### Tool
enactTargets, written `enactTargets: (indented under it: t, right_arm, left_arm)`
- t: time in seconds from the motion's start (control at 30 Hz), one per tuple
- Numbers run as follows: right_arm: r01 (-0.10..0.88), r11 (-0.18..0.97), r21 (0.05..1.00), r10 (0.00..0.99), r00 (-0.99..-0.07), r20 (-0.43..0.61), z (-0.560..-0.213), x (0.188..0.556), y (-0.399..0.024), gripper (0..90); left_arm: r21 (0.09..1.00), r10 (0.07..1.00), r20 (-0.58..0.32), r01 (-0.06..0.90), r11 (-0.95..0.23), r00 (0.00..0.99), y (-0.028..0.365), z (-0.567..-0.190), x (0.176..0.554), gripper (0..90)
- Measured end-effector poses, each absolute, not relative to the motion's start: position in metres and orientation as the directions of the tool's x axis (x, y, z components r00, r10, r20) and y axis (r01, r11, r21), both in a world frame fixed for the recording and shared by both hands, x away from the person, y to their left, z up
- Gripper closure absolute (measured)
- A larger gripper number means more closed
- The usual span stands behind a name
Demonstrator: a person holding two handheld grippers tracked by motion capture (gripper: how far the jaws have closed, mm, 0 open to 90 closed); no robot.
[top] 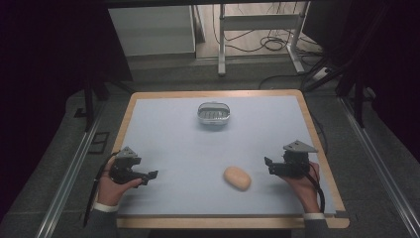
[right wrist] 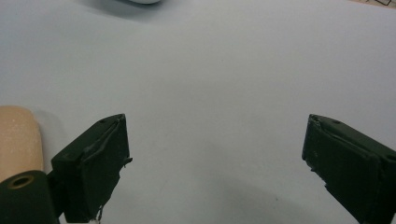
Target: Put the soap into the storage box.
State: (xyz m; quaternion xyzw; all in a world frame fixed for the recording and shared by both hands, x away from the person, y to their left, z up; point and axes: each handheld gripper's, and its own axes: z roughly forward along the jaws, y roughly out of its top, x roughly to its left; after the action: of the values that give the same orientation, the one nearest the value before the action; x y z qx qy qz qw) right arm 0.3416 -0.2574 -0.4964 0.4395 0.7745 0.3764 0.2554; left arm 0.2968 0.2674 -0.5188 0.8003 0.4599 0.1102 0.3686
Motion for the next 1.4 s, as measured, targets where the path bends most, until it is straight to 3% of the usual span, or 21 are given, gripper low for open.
enactTargets:
  t: [1.4]
  right_arm:
    - [0.508,0.323,0.798,0.887,-0.456,-0.069,-0.484,0.33,-0.275,17.6]
  left_arm:
    - [0.699,0.81,-0.146,0.639,-0.321,0.567,0.265,-0.514,0.296,7.7]
